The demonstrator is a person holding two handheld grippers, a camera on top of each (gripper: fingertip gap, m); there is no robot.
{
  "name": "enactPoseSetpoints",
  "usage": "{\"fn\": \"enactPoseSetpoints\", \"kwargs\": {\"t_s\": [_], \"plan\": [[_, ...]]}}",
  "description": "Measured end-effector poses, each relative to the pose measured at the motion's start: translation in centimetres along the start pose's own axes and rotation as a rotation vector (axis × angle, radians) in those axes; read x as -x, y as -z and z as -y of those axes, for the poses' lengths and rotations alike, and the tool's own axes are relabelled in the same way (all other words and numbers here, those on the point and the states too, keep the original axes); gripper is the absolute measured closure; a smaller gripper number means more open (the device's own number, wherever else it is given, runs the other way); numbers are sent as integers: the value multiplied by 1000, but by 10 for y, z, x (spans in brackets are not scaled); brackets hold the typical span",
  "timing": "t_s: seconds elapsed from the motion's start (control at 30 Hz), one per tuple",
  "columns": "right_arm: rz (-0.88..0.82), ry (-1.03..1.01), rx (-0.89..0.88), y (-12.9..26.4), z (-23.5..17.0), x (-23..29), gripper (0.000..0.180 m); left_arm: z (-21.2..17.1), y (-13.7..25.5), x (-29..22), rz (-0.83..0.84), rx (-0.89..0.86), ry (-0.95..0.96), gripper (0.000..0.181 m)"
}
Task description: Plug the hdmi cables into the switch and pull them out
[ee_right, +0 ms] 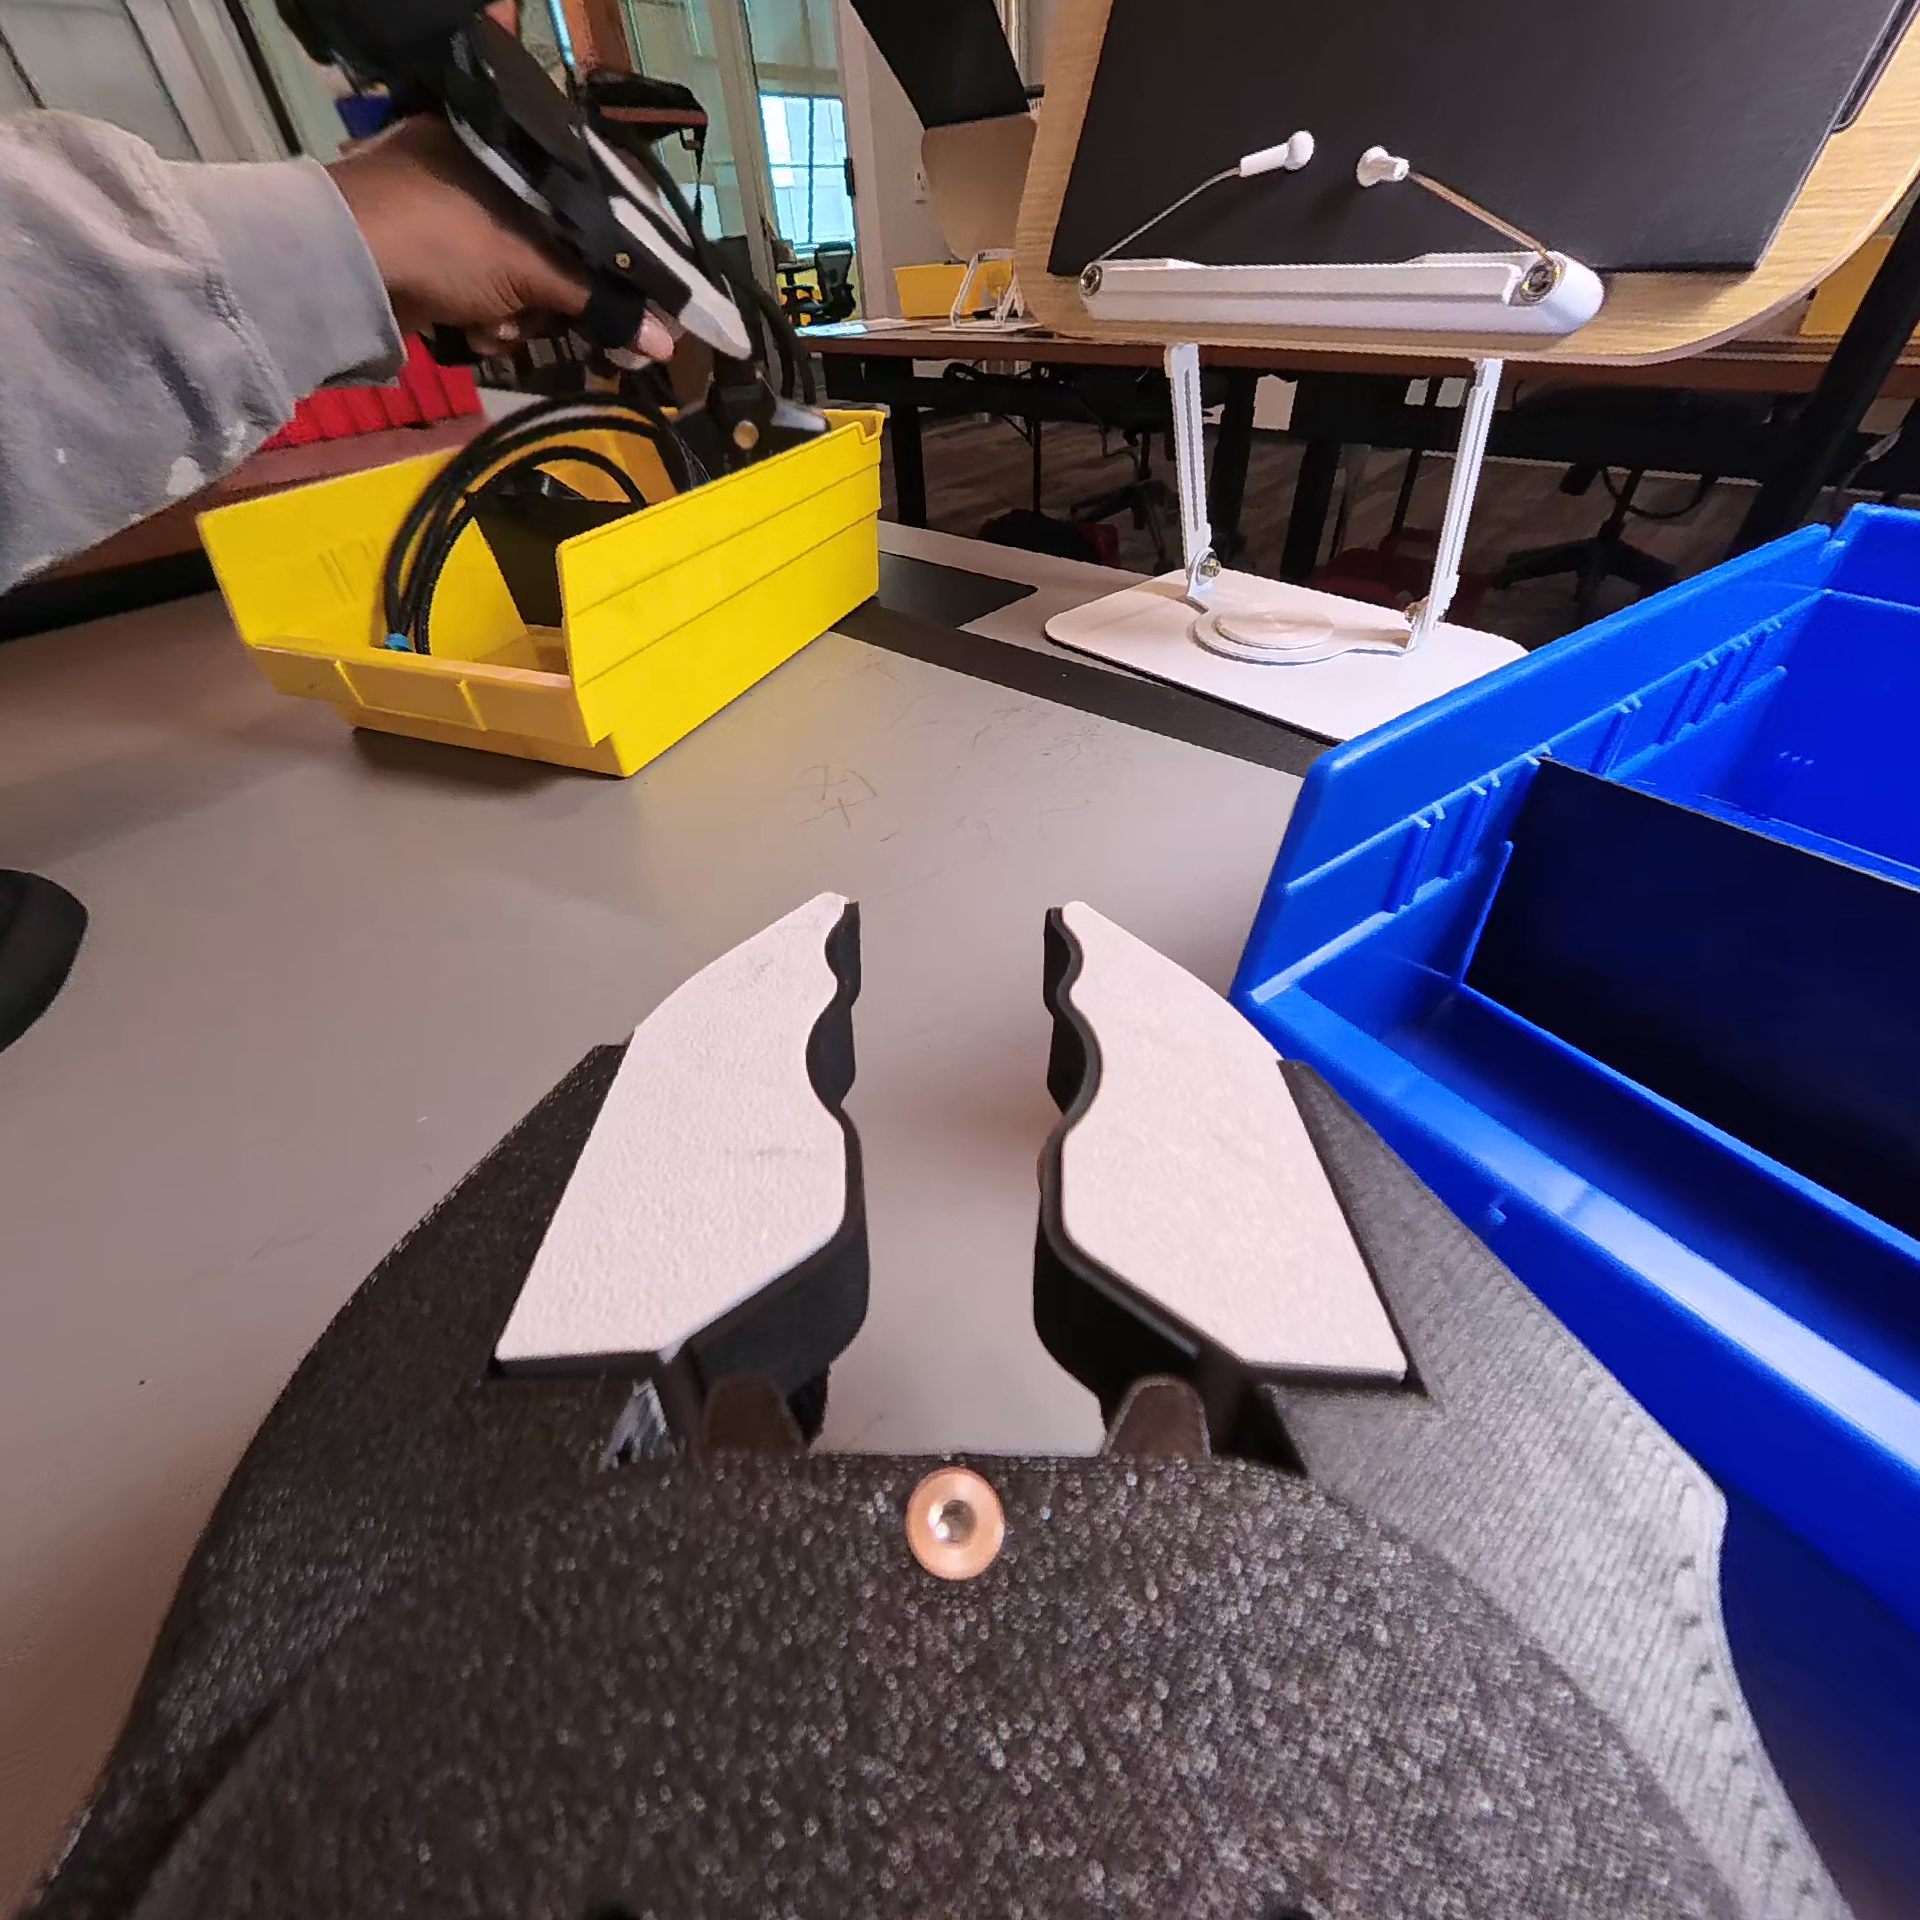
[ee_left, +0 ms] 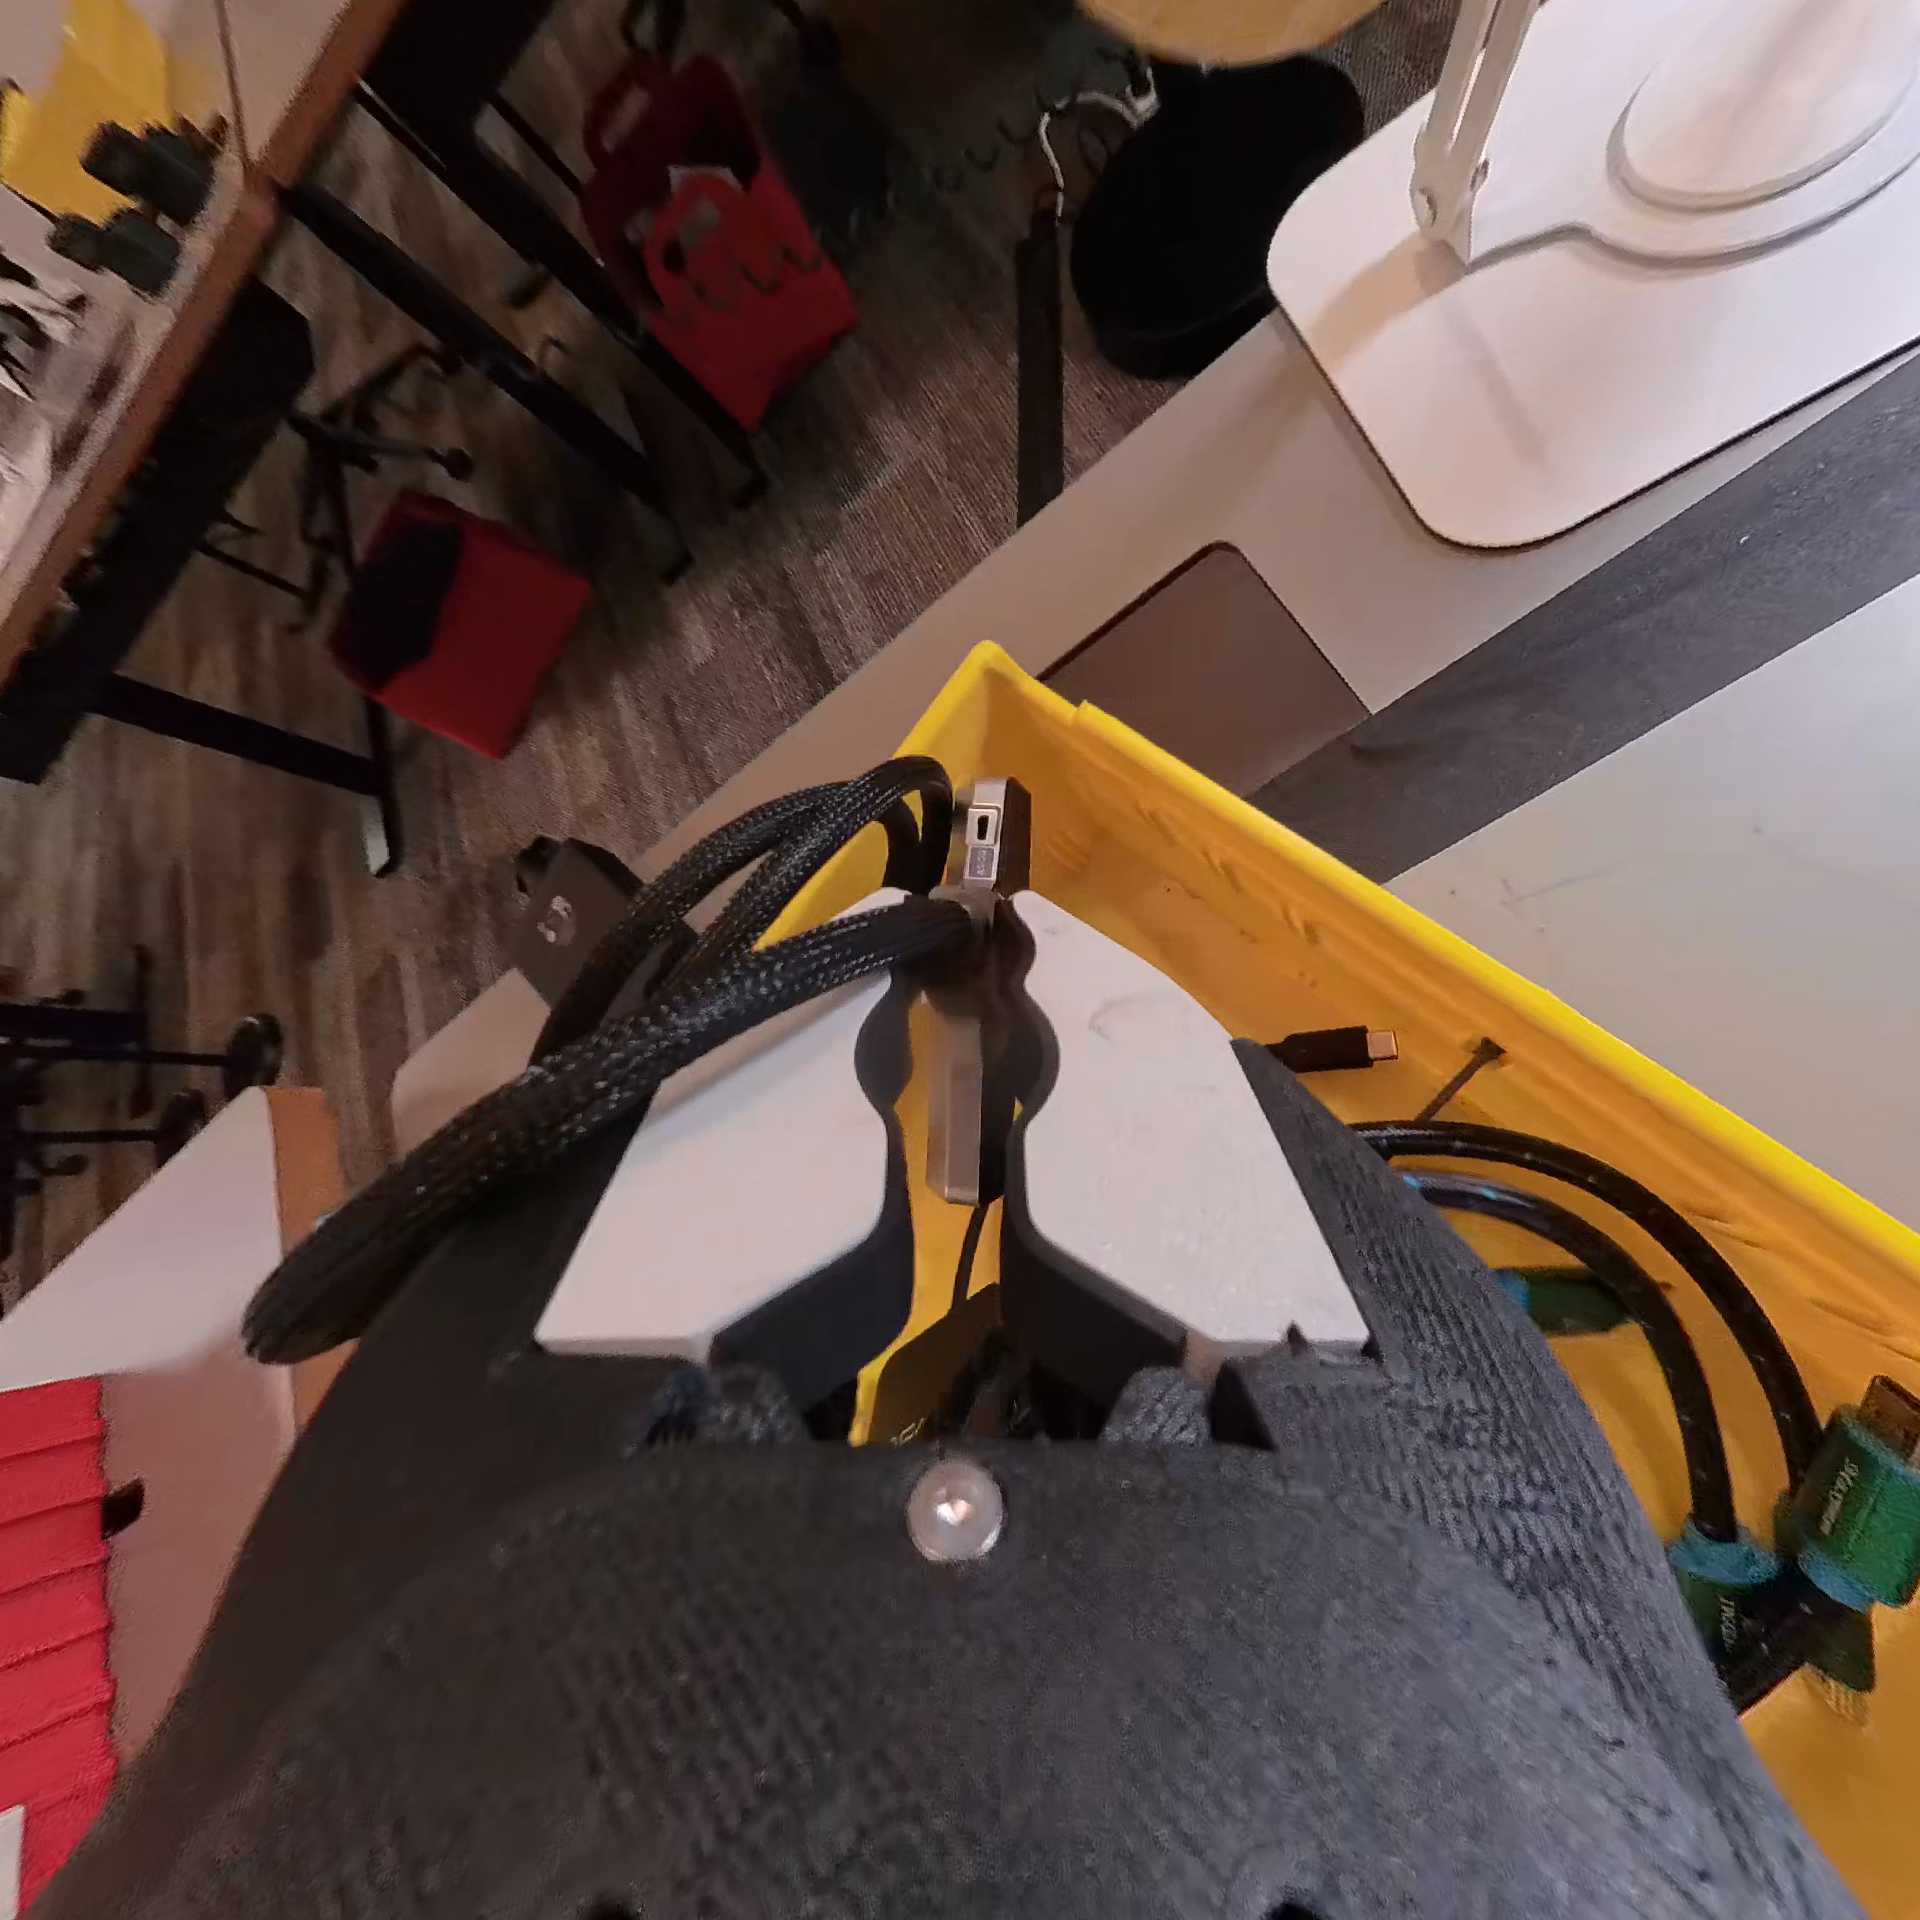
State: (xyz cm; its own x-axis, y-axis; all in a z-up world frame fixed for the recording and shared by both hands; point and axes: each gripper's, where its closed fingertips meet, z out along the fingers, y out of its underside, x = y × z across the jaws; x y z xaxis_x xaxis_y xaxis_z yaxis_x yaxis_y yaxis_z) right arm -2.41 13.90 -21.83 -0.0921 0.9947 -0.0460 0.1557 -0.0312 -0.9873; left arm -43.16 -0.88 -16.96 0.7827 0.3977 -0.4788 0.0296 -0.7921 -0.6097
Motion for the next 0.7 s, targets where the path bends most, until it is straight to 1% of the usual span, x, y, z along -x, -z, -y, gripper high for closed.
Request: {"fn": "enactPoseSetpoints", "kwargs": {"t_s": [0.27,0.33,0.43,0.57,0.63,0.7], "plan": [[-8,21,2,0,0,2,147,35,46,7,97,-148,-69,167],[-14,35,6,0,1,2,146,49,66,7,98,-209,-71,167],[-22,50,11,0,2,3,146,74,106,3,75,-338,-62,167],[-28,66,3,-1,8,6,145,108,172,-27,-58,-559,-58,168],[-26,78,-5,-1,14,10,145,118,201,-53,-161,-654,-83,167],[-25,89,-12,-2,21,13,145,121,224,-82,-280,-712,-88,168]]}}
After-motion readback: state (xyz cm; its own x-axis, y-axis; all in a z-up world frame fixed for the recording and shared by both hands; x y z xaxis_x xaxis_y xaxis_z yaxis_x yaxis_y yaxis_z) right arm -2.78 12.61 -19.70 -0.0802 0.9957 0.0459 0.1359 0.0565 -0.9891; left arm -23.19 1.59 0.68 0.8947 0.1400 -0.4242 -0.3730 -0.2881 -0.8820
